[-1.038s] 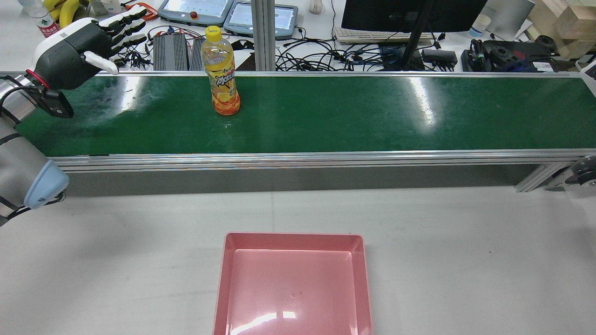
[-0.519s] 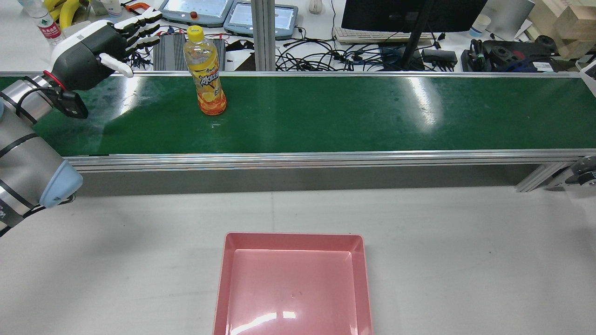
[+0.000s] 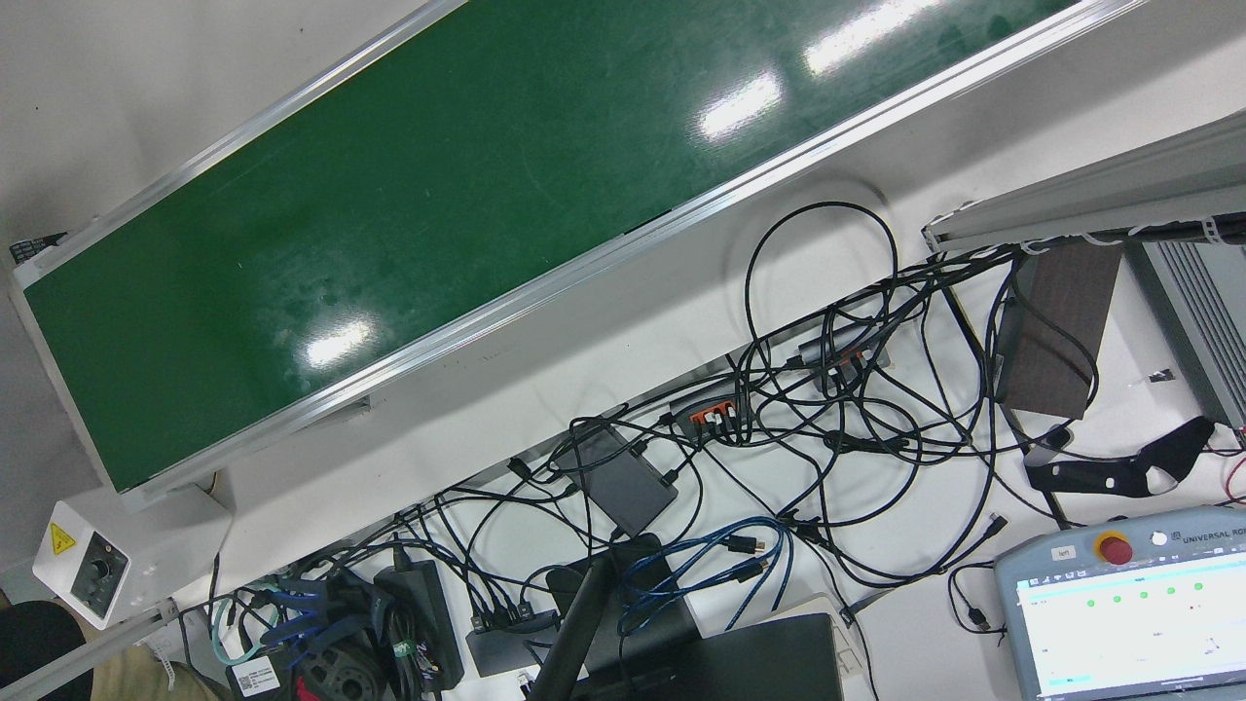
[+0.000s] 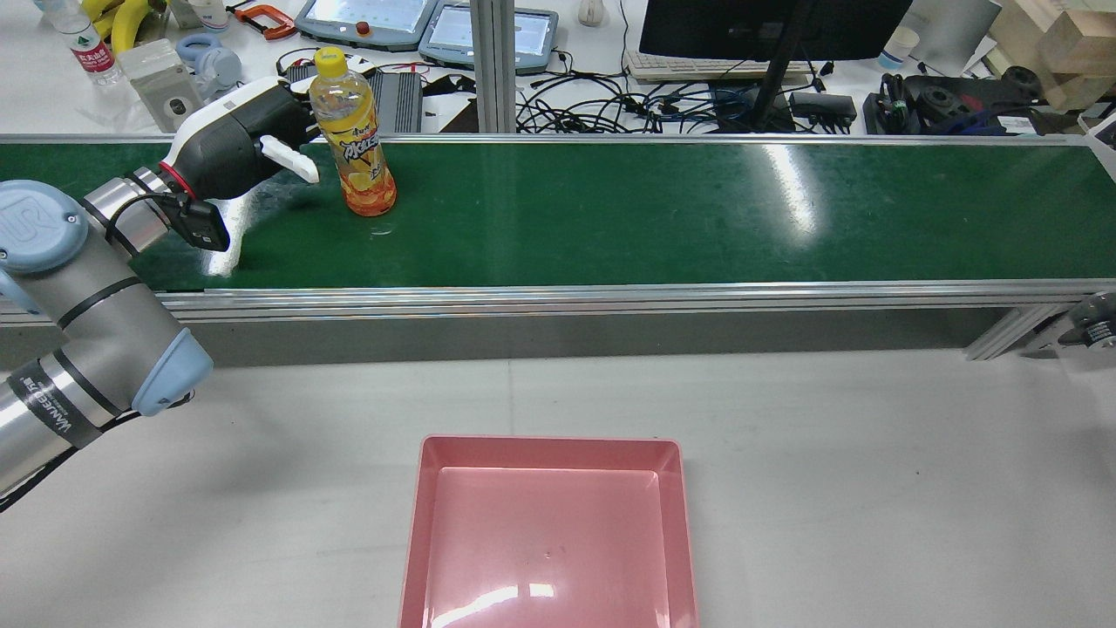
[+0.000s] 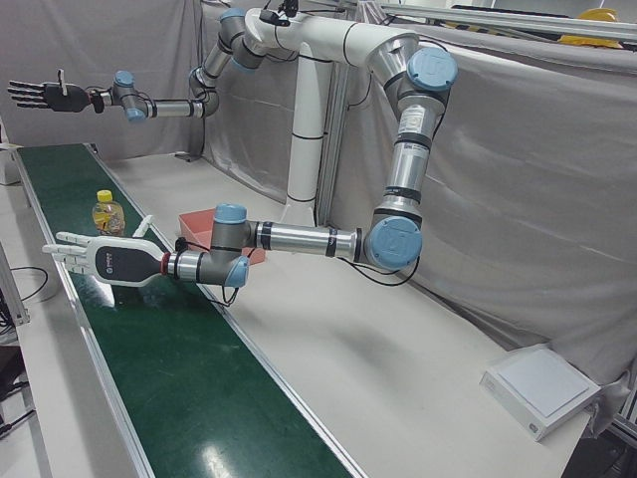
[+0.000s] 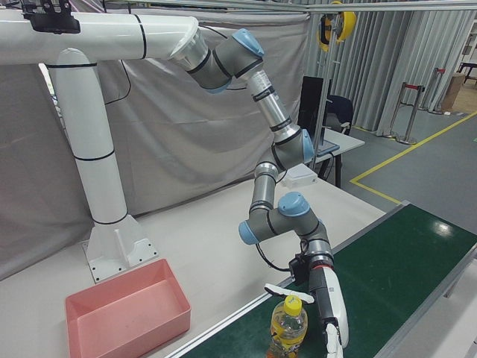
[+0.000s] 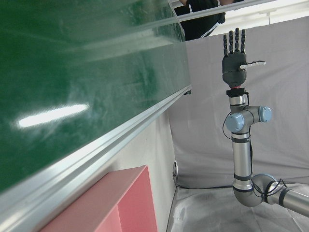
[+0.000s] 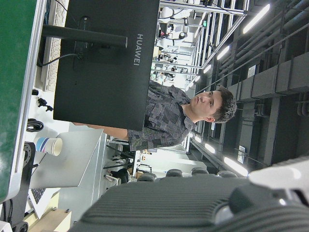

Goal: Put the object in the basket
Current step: 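Close the left hand fingers around the bottle's orange-labelled body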

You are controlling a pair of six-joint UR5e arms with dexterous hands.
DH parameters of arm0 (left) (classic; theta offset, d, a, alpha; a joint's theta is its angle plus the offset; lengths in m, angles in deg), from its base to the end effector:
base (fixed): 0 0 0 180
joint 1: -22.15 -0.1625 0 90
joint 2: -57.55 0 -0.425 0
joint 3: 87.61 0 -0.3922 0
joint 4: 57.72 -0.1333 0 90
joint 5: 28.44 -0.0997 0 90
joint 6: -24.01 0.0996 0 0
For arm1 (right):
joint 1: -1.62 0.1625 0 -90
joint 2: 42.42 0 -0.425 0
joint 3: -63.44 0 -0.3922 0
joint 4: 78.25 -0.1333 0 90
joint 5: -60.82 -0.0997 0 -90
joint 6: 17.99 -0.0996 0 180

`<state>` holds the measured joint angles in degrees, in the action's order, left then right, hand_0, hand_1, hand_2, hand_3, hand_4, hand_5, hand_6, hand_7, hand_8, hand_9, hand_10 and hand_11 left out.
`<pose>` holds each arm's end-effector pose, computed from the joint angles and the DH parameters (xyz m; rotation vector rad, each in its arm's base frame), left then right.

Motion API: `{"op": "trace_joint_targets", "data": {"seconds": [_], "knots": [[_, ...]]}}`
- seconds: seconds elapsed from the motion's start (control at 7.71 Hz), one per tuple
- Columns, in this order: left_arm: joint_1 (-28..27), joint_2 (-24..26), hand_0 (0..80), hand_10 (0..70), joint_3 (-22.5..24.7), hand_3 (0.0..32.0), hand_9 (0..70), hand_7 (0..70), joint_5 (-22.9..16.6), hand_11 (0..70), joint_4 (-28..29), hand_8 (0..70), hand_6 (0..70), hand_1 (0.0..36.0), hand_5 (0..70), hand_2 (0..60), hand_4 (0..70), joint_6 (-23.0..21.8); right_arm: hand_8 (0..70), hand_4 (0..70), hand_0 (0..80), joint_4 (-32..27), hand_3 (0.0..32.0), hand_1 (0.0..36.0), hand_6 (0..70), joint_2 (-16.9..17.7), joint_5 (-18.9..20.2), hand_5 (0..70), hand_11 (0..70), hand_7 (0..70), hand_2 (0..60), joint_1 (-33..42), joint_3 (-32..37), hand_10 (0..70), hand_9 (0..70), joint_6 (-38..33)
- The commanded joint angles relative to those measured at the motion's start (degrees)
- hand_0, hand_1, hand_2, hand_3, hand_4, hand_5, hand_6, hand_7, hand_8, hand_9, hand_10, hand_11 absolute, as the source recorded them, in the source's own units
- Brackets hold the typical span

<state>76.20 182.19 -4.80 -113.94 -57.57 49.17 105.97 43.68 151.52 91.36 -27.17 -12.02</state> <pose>0.3107 -0.6688 0.3737 -0.1650 2.3411 -1.2705 0.1297 -0.5206 0.6549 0.0948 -2.1665 2.1536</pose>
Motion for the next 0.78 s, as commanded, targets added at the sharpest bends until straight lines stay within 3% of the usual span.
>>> {"op": "trace_joint_targets", "data": {"seconds": [0.0,0.26,0.39,0.52,0.65], "knots": [[-0.18,0.16,46.5,8.5,-0.02,0.0,10.1,0.0,-0.02,12.8,0.03,5.3,0.0,0.8,7.1,0.0,14.5,-0.37,0.0,0.0,0.0,0.00,0.0,0.0,0.0,-0.06,0.00,0.0,0.0,0.0,0.0,0.00,0.00,0.0,0.0,0.01],[-0.62,0.16,46.9,10.9,-0.89,0.0,15.6,1.1,0.07,16.3,2.03,9.3,0.0,2.2,13.3,0.0,15.8,-0.63,0.0,0.0,0.0,0.00,0.0,0.0,0.0,-0.06,0.00,0.0,0.0,0.0,0.0,0.00,0.00,0.0,0.0,0.01],[-0.71,0.25,49.1,20.0,-1.25,0.0,24.0,7.3,-0.10,29.9,1.70,15.4,4.0,8.2,26.5,0.0,21.2,-0.72,0.0,0.0,0.0,0.00,0.0,0.0,0.0,-0.06,0.00,0.0,0.0,0.0,0.0,0.00,0.00,0.0,0.0,0.01],[-0.53,1.82,52.7,46.2,-1.08,0.0,49.7,31.1,-0.10,65.5,-2.13,35.1,21.6,15.5,40.9,25.0,61.5,-0.72,0.0,0.0,0.0,0.00,0.0,0.0,0.0,-0.06,0.00,0.0,0.0,0.0,0.0,0.00,0.00,0.0,0.0,0.01],[-0.27,2.09,53.2,65.9,-0.64,0.0,70.0,63.9,-0.02,70.0,-2.52,57.8,53.8,16.7,66.4,51.6,70.0,-0.72,0.0,0.0,0.0,0.00,0.0,0.0,0.0,-0.06,0.00,0.0,0.0,0.0,0.0,0.00,0.00,0.0,0.0,0.01]]}}
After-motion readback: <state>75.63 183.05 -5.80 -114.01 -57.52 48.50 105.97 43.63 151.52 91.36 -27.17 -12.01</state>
